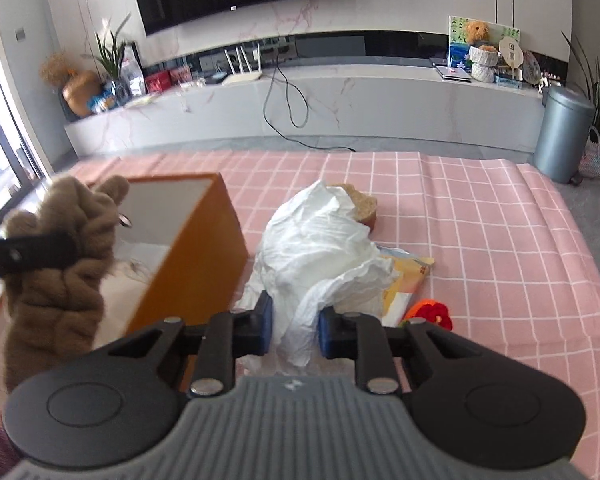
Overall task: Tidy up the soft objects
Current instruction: 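Lift the braided loop with the left tool while the right tool grasps the white tissues, then carry the loop with the left tool while the right tool carries the tissues into the box, then open both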
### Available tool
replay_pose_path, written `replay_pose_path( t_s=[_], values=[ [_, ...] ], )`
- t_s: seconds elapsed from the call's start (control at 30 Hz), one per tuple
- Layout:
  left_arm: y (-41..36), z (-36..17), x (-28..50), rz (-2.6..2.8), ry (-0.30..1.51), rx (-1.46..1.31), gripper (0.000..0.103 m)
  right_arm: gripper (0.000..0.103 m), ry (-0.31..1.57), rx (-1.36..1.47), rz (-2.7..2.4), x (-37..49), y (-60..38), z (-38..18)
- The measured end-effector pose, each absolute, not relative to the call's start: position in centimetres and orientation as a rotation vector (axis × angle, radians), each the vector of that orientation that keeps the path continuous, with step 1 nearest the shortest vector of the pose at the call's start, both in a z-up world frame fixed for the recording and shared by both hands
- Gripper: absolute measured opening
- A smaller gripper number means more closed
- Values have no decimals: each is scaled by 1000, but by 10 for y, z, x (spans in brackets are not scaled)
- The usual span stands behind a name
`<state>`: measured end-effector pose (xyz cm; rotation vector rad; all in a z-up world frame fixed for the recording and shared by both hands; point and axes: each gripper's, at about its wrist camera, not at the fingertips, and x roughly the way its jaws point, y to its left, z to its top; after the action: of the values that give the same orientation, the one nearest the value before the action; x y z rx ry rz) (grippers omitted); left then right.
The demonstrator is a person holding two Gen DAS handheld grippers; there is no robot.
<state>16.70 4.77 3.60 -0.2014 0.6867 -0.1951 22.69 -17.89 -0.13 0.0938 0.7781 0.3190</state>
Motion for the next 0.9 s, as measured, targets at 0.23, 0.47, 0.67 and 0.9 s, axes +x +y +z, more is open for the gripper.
replay_pose_path(
  t_s=[0.23,0.47,0.67,0.9],
  values=[
    [59,57,150,-189,630,-187,20,19,684,184,380,195,-193,46],
    [81,86,152,-220,587,-117,20,19,632,239,524,185,-173,88],
    [96,95,176,-280,591,-100,20,19,645,96,634,196,-115,97],
    [106,58,211,-255,690,-106,20,19,755,-82,652,237,-59,60]
  ],
)
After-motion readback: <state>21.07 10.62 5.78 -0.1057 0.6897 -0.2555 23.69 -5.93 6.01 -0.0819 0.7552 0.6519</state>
